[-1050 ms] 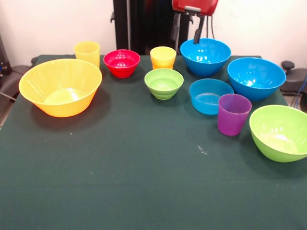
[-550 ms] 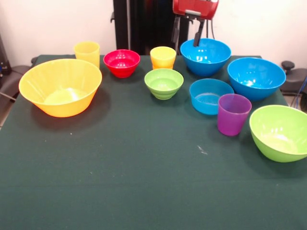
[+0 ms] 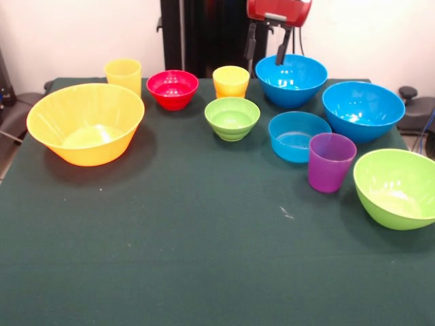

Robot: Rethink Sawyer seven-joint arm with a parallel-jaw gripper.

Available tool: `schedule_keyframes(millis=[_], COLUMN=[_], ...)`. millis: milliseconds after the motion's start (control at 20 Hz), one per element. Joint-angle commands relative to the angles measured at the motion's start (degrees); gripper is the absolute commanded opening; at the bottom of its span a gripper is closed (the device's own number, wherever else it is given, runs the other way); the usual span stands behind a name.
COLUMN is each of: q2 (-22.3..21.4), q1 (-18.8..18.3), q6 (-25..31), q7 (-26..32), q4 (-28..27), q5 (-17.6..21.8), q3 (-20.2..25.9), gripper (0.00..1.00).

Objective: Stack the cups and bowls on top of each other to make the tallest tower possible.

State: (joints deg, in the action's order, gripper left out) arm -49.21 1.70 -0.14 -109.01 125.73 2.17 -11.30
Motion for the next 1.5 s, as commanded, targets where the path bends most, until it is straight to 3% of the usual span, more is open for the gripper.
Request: schedule_keyframes(millis=[50,850,1200,1500], q2=[2.7,2.7,-3.0,-3.1], q1=[1.4,2.0,4.5,6.1], q6=[-1.0,-1.0,2.0,2.5], q7=[-7.0,-7.0,-7.9,-8.2], q4=[0.8,0.8,4.6,4.5], q5=[2.2,2.2,1.6,0.9], q3=[1.6,1.0,-0.4,-1.2], gripper=[1.00,1.00,1.00,1.00])
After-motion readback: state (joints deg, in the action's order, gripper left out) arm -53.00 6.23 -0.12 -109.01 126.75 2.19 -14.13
